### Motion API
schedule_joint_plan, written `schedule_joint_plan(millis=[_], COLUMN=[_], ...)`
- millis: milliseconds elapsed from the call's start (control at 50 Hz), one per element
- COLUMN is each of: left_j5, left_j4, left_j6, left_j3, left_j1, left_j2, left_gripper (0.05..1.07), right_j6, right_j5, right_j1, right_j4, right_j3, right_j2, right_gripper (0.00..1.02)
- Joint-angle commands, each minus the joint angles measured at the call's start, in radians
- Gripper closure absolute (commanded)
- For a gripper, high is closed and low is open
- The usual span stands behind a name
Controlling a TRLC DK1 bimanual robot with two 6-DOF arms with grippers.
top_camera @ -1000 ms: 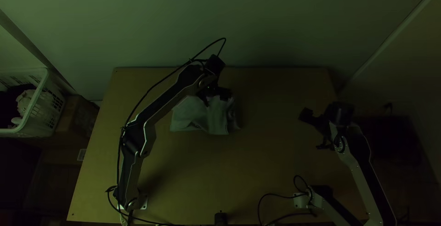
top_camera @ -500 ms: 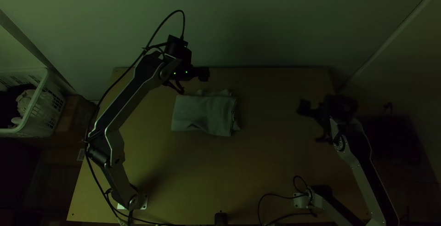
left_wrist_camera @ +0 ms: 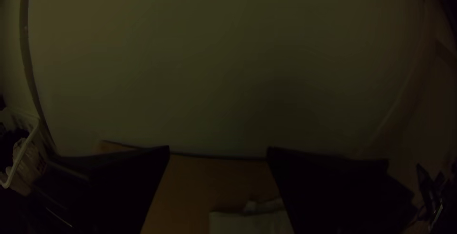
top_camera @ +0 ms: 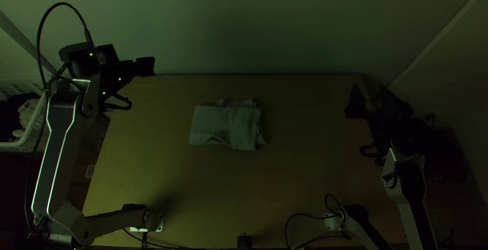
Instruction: Fold the t-shirt
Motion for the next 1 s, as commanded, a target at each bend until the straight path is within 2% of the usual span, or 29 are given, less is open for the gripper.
schedule_joint_plan(millis=[0,240,480,600,980], left_j5=[-0.002,-0.003,-0.003,-0.003,-0.003], left_j4=[0.064,0.262,0.429,0.579,0.835], left_j6=[0.040,0.092,0.100,0.134,0.121], left_j3=[-0.141,-0.498,-0.794,-0.948,-1.265], left_j1=[0.052,0.154,0.266,0.297,0.312], left_j2=[-0.140,-0.445,-0.710,-0.837,-1.048], left_gripper=[0.09,0.09,0.09,0.09,0.09], right_j6=[-0.014,-0.005,0.001,0.000,-0.014], right_j5=[-0.015,-0.023,-0.023,-0.023,-0.024], right_j1=[0.008,0.031,0.037,0.039,0.039], right_j4=[0.013,0.015,0.054,0.119,0.165], right_j3=[-0.005,-0.040,-0.121,-0.196,-0.304], right_j2=[-0.024,-0.113,-0.214,-0.283,-0.343], right_gripper=[0.04,0.04,0.04,0.04,0.04])
